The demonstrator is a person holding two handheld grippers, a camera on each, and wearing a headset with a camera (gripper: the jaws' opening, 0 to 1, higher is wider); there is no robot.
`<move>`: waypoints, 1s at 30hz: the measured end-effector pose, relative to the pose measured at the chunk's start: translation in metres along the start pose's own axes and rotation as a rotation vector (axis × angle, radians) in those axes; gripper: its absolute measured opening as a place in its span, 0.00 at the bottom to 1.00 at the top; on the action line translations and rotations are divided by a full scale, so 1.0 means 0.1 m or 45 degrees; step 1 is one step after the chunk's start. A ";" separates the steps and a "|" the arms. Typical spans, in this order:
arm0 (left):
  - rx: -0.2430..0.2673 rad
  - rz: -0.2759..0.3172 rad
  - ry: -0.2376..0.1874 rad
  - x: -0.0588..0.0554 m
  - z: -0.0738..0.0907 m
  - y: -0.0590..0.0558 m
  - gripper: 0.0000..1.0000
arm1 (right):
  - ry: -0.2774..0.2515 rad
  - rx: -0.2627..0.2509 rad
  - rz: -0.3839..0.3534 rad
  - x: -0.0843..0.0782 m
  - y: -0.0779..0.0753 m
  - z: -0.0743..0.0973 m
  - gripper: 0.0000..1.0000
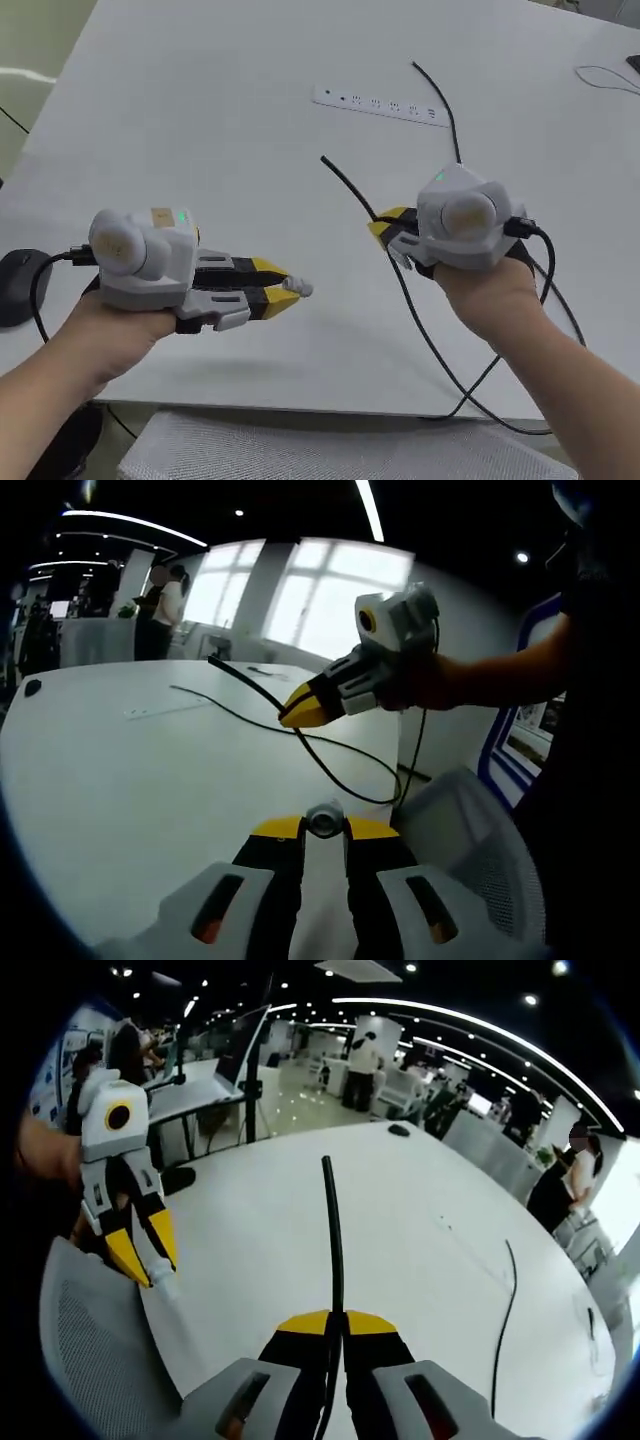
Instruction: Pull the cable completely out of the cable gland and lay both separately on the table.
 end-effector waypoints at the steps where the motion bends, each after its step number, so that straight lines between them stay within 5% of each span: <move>1: 0.014 0.000 -0.005 -0.01 0.00 0.02 0.15 | 0.001 0.003 0.003 0.03 0.00 -0.03 0.00; 14: 0.098 0.107 -0.042 -0.33 0.04 0.18 0.15 | -0.030 0.069 0.057 0.39 0.05 -0.51 0.00; 30: 0.140 0.122 0.022 -0.70 0.02 0.33 0.15 | 0.043 0.306 0.315 0.51 0.42 -1.30 0.00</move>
Point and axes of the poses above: the centre of the closed fingertips' face, and the gripper's own axes: z roughly backward along the fingers, y roughly to its left, x roughly out of its top, the point moved 9 cm from there along z, roughly backward along the fingers, and after that the axes turned 3 degrees about x, right-handed, at the moved point
